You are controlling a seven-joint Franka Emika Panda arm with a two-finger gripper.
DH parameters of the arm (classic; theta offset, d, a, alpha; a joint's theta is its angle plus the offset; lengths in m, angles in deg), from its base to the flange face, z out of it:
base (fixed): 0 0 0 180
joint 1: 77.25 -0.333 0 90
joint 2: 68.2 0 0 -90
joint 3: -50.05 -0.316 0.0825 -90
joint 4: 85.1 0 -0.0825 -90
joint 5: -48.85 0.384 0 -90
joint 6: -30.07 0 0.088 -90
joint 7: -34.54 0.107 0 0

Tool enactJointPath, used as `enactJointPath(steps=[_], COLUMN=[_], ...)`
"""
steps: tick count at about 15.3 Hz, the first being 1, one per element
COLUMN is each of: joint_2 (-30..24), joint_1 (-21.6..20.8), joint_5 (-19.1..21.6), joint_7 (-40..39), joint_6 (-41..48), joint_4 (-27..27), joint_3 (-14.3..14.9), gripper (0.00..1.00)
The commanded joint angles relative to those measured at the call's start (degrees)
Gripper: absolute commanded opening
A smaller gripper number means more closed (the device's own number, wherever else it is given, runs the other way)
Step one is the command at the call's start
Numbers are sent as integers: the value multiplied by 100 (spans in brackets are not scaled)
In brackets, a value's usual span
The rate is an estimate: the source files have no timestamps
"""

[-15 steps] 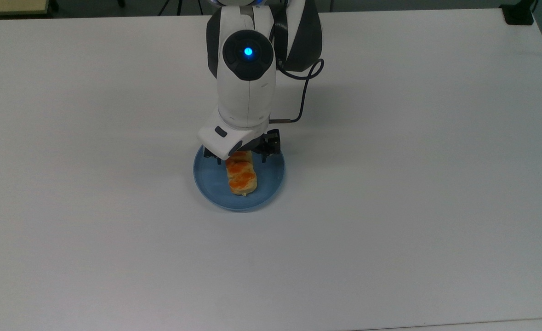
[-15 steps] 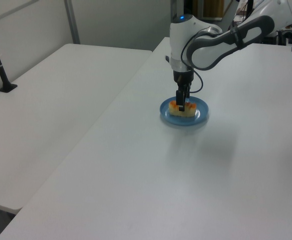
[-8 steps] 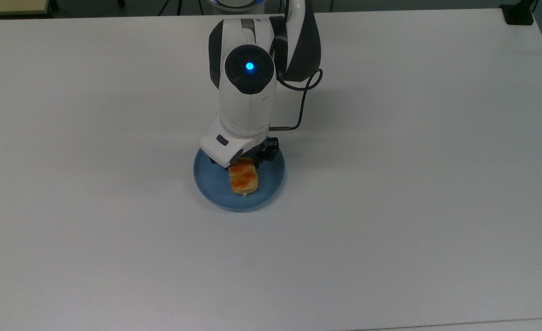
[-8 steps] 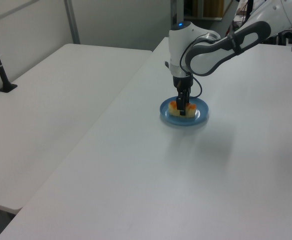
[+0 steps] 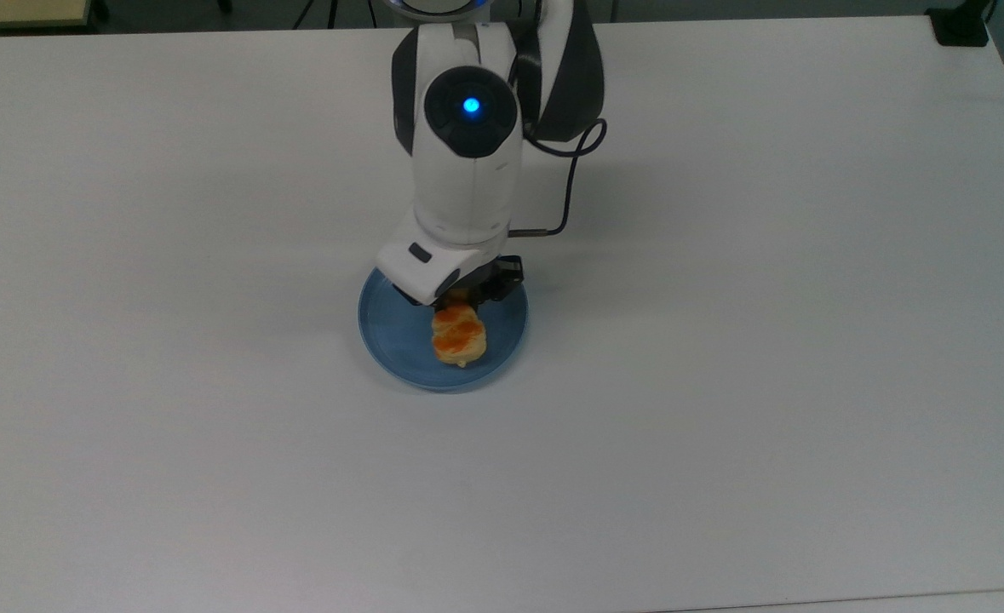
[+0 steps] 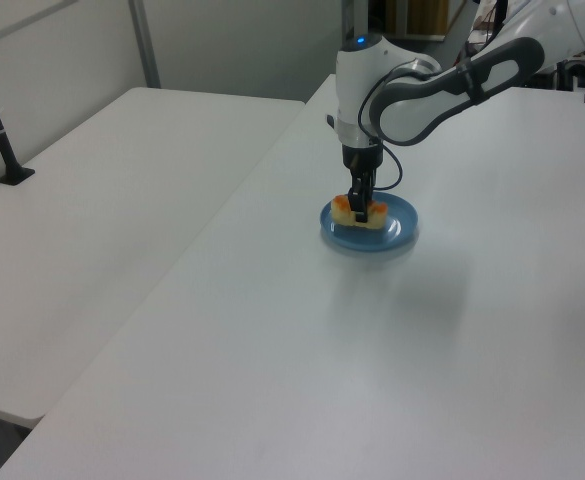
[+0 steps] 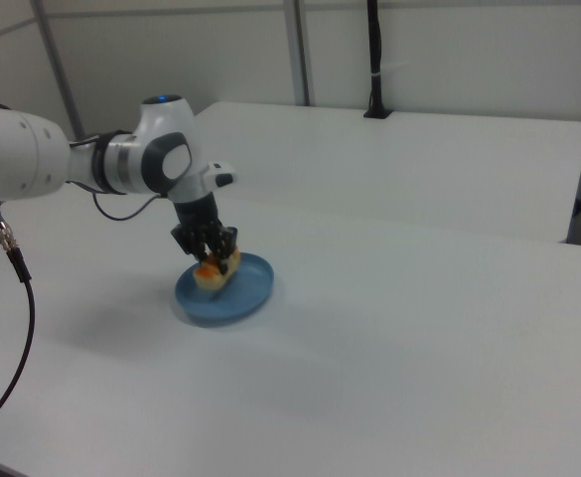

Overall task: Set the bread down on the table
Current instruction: 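Lift the bread roll off the plate and carry it beside the plate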

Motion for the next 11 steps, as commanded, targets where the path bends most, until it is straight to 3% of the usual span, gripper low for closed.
enactJointPath(steps=[1, 4, 8, 9, 11], joint_2=[-315, -289, -184, -131, -26], joint_1=[-681, -1340, -1676, -1746, -1799], joint_5=[26, 8, -1, 8, -1], joint_7=[585, 1095, 1491, 1492, 1536], joint_6=[348, 367, 296, 296, 287], joint_4=[-111, -111, -111, -111, -111], joint_3=[74, 65, 65, 65, 65], gripper=[39, 39, 45, 56, 61])
